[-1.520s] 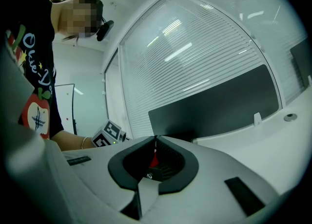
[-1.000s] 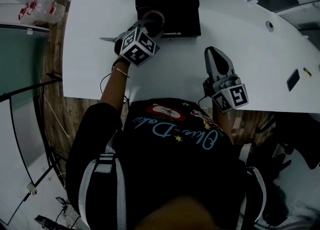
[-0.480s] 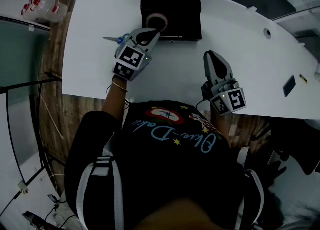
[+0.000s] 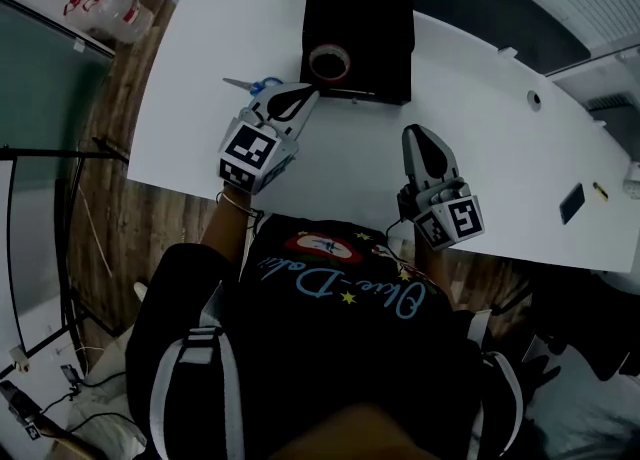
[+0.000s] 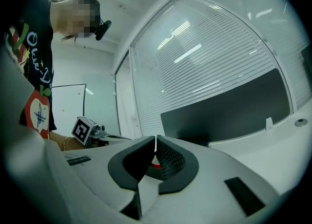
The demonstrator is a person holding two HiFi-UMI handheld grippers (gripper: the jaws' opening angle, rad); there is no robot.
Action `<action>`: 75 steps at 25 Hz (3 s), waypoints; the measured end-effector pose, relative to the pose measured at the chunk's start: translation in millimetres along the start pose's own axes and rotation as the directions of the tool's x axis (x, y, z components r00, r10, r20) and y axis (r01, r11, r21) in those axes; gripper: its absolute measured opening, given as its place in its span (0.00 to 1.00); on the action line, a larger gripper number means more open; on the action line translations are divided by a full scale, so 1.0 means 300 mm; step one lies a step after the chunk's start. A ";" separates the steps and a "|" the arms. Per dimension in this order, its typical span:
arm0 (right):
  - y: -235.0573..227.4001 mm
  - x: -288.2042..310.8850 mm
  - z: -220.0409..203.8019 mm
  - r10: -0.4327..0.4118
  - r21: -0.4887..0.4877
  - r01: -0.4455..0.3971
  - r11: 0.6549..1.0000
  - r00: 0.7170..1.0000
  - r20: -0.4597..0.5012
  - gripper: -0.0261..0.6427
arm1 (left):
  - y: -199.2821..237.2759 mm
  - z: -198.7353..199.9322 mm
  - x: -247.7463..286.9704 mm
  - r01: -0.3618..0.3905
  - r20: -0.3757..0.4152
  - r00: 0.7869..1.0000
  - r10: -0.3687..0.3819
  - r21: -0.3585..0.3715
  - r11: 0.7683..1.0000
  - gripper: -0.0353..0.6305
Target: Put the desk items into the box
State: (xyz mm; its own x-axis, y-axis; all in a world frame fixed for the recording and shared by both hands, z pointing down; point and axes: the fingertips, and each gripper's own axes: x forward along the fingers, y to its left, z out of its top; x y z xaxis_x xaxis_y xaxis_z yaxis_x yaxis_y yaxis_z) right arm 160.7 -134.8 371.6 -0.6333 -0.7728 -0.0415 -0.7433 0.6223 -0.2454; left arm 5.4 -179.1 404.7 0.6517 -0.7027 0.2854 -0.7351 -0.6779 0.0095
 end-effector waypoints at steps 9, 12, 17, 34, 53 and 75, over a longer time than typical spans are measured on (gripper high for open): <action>0.073 -0.004 -0.019 0.054 -0.005 -0.054 0.999 0.998 0.019 0.08 | -0.007 0.054 -0.151 -0.069 0.069 0.995 0.069 -0.006 0.998 0.08; 0.082 -0.018 -0.022 0.052 -0.004 -0.052 0.999 0.998 0.022 0.08 | -0.014 0.062 -0.178 -0.077 0.076 0.994 0.077 -0.001 0.997 0.08; 0.091 -0.041 -0.035 0.043 0.005 -0.043 0.999 0.999 0.028 0.08 | -0.035 0.095 -0.205 -0.077 0.096 0.993 0.075 0.026 0.997 0.08; 0.171 -0.020 -0.098 0.107 0.046 -0.107 0.993 0.994 0.006 0.08 | -0.034 0.098 -0.360 -0.161 0.115 0.981 0.158 0.020 0.987 0.09; 0.237 0.116 -0.111 0.141 0.032 -0.140 0.990 0.990 -0.032 0.08 | 0.125 0.046 -0.449 -0.254 0.114 0.961 0.252 -0.004 0.967 0.09; 0.296 0.197 -0.086 -0.079 -0.010 0.079 0.997 0.996 -0.027 0.08 | 0.315 -0.115 -0.305 0.047 -0.135 0.991 -0.024 0.174 0.984 0.11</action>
State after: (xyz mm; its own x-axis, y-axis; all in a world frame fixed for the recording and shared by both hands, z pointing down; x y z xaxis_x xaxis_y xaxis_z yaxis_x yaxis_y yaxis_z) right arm 51.7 -121.9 372.4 -0.5779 -0.8161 0.0041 -0.7932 0.5606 -0.2378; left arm -130.1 -171.4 412.6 0.6380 -0.6508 0.4115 -0.6597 -0.7377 -0.1439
